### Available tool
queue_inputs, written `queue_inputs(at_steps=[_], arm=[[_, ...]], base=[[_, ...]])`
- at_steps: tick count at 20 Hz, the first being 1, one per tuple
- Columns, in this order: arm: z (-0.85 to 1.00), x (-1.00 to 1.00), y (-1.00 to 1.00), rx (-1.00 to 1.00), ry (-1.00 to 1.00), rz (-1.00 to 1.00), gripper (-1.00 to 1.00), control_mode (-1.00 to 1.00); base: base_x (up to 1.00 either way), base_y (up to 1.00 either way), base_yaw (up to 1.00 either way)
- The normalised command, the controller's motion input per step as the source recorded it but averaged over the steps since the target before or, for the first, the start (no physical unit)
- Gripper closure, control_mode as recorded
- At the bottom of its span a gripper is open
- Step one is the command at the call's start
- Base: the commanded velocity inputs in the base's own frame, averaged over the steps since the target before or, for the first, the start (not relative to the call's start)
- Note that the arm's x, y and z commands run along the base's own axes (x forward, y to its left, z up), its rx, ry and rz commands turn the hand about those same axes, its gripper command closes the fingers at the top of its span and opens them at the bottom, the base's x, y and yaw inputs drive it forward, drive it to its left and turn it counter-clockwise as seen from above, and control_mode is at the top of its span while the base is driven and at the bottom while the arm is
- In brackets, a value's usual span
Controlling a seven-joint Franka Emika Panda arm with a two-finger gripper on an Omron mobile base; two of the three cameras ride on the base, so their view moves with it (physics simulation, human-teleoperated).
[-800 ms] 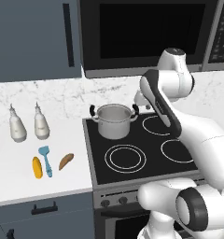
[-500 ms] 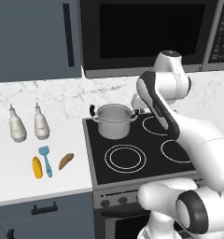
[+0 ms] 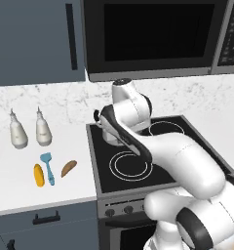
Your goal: Put the sweet potato and corn in the pot. Retrieve the spatula and lightly stir the vegetables in the pot.
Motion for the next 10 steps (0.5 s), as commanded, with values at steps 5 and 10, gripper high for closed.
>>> queue_inputs(at_steps=[5, 10], arm=[[-0.25, 0.03, 0.37, -0.04, 0.17, 0.02, -1.00, -1.00], [-0.22, 0.11, 0.27, -0.04, 0.02, 0.00, -1.00, -1.00]], base=[[0.00, 0.00, 0.00], [0.00, 0.00, 0.00]])
